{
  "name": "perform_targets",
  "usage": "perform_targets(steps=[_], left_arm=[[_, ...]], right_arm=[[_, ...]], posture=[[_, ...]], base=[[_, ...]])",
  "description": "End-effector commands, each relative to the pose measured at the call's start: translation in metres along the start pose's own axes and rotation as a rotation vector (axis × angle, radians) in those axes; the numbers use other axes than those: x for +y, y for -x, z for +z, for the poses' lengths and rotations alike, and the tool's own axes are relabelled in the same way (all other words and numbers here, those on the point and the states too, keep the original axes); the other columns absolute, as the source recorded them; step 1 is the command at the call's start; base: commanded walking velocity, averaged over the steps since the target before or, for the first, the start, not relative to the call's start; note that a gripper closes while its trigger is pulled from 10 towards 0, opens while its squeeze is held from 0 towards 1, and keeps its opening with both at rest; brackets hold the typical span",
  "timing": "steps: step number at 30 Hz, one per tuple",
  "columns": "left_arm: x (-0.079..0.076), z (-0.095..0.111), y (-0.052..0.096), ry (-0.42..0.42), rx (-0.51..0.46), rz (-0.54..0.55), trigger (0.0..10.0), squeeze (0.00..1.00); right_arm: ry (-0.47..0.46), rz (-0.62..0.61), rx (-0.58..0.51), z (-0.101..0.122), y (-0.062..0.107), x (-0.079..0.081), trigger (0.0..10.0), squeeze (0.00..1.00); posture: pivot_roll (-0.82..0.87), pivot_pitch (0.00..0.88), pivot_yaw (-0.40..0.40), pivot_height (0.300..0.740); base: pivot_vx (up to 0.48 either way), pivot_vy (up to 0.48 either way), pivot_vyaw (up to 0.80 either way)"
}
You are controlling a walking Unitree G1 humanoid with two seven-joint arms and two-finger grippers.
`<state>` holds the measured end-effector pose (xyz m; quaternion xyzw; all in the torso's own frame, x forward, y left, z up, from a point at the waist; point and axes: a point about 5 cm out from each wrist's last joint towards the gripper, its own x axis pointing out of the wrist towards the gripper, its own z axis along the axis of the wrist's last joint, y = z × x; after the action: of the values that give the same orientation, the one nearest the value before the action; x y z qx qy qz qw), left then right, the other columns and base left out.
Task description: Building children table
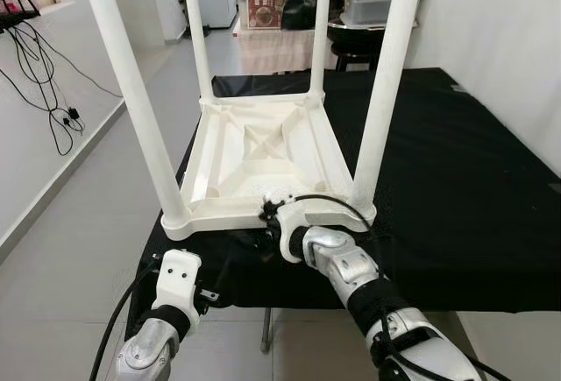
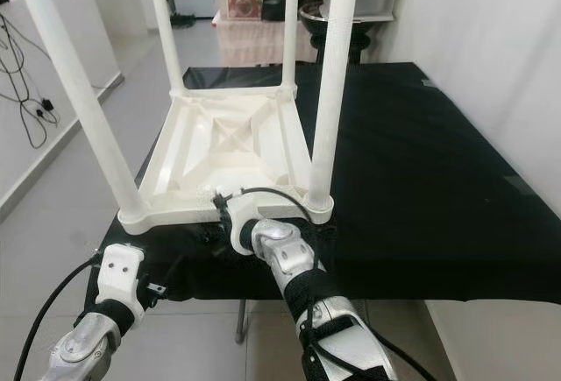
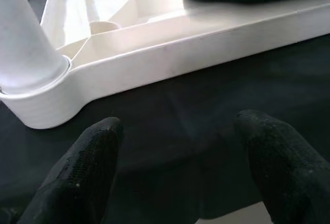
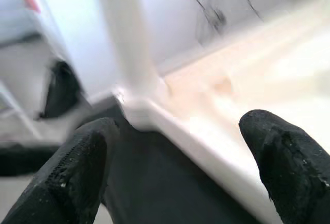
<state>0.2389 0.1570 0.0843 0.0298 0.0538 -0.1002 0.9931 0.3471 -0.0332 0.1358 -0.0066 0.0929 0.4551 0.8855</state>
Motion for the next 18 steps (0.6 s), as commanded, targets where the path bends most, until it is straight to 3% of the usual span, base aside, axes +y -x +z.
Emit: perform_targets(steps=[1,4,9,13,18], left_arm=[[0.001,-0.003,0.000,0.004,0.017,0.001,10.0,0.00],[0.001,-0.003,0.000,0.005,0.018,-0.003,10.0,0.00],[0.001,-0.002,0.000,-0.001,0.016,-0.007,10.0,0.00],[0.001,-0.001,0.000,-0.017,0.009,-0.006,10.0,0.00],[0.002,0.001,0.000,-0.029,0.002,0.000,10.0,0.00]], right_arm=[[-0.002,0.029,-0.021,0.000,0.001,0.002,10.0,0.00],[0.013,0.084,-0.061,0.000,0.011,0.001,10.0,0.00],[0.010,-0.025,-0.094,0.000,0.016,-0.010,10.0,0.00],[-0.039,-0.163,-0.192,0.003,0.025,-0.022,10.0,0.00],[-0.028,-0.217,-0.241,0.002,0.036,-0.025,10.0,0.00]], posture=[[0.03,0.000,0.018,0.740],[0.03,0.000,0.020,0.740],[0.03,0.000,0.018,0.740],[0.03,0.000,0.011,0.740],[0.03,0.000,0.012,0.740]], base=[[0.000,0.000,0.00],[0.000,0.000,0.00],[0.000,0.000,0.00],[0.000,0.000,0.00],[0.000,0.000,0.00]])
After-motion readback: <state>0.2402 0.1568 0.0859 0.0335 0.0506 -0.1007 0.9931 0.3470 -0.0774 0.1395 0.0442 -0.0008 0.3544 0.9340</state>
